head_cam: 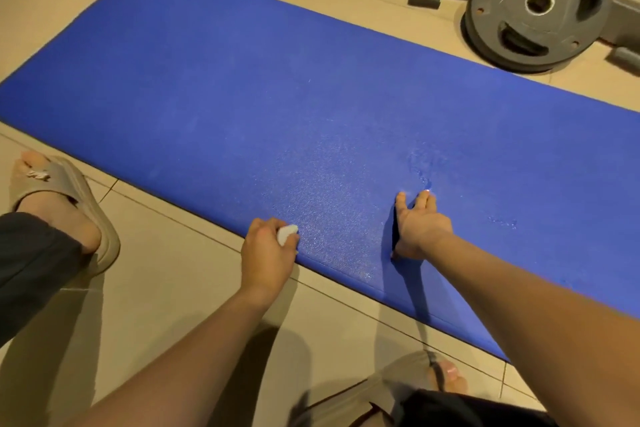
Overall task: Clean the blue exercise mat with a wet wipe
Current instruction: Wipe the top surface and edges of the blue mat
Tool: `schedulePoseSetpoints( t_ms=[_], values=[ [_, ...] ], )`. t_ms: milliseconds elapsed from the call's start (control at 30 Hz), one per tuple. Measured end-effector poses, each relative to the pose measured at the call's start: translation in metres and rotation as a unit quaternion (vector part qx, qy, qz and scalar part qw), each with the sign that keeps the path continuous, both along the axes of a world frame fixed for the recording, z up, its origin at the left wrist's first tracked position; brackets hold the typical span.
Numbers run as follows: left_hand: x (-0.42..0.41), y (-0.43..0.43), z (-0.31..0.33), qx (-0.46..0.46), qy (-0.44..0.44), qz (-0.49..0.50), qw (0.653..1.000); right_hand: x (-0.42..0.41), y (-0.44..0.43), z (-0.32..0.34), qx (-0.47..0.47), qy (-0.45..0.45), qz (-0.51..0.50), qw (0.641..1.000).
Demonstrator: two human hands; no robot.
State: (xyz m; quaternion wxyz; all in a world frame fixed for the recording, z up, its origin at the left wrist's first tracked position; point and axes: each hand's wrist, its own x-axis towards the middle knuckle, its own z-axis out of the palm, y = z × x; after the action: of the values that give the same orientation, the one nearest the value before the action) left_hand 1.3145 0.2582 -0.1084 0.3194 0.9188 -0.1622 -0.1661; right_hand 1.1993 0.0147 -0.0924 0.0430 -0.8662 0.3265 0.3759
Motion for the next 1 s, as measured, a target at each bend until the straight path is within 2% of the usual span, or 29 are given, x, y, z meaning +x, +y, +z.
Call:
schedulePoseSetpoints(
  t_ms=[167, 233, 300, 400, 600, 800, 1000],
  values=[
    [0.008, 0.021, 0.005, 0.030, -0.006, -0.128, 0.991, 0.004, 0.000, 0.001, -0.001, 0.004, -0.003, 1.000],
    [0.015, 0.031, 0.006, 0.026, -0.011, -0.140, 0.990, 0.003, 0.001, 0.000, -0.003, 0.005, -0.004, 1.000],
    [0.019, 0.032, 0.004, 0.020, -0.002, -0.099, 0.995, 0.003, 0.001, 0.001, 0.001, 0.006, -0.007, 1.000],
    [0.021, 0.025, 0.000, -0.003, 0.039, 0.018, 0.999, 0.001, 0.001, 0.002, 0.008, 0.002, -0.014, 1.000],
    [0.005, 0.010, -0.009, -0.067, 0.051, 0.149, 0.985, 0.001, 0.000, -0.001, 0.004, -0.002, -0.013, 1.000],
    [-0.006, 0.006, -0.007, -0.085, 0.074, 0.154, 0.982, 0.002, -0.001, -0.004, 0.004, -0.004, -0.017, 1.000],
    [-0.002, 0.003, -0.004, -0.062, 0.091, 0.154, 0.982, 0.003, 0.000, -0.005, 0.001, -0.005, -0.018, 1.000]
  ],
)
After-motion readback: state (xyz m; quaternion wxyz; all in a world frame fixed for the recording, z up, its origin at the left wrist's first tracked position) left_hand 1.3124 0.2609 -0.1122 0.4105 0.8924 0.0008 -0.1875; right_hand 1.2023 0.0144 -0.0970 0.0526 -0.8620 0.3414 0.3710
